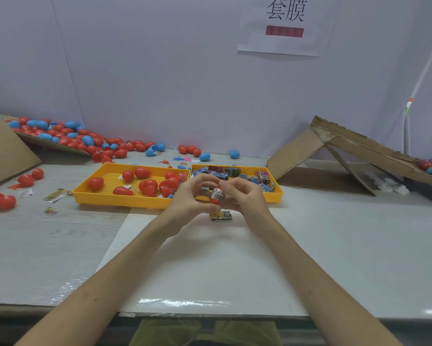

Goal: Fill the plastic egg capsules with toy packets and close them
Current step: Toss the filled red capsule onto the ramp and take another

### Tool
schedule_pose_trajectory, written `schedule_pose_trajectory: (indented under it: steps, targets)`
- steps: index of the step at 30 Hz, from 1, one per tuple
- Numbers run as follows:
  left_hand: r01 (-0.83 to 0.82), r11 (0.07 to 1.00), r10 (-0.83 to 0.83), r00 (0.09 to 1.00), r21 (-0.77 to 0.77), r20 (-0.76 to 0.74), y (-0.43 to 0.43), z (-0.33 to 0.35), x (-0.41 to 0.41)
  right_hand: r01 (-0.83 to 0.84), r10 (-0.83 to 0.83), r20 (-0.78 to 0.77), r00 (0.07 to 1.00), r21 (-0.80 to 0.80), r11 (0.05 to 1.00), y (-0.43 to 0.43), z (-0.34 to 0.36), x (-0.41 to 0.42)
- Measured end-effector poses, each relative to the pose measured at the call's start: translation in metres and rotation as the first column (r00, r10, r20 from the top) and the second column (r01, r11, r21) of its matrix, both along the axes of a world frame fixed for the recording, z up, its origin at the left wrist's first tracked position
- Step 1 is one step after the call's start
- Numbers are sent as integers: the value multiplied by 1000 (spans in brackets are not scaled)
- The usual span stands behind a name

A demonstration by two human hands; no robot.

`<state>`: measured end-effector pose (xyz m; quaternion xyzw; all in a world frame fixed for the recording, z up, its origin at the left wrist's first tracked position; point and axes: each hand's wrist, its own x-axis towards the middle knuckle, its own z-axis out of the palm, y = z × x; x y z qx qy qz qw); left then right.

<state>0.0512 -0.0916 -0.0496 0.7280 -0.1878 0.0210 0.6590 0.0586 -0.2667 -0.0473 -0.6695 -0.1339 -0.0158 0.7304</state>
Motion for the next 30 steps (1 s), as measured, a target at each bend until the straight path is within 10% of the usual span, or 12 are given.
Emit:
schedule_pose_trajectory:
  steps: [30]
  targets:
    - [-23,1000,22,998,6,58,2,-1,1,37,-37,-23,999,14,999,-4,-1,4]
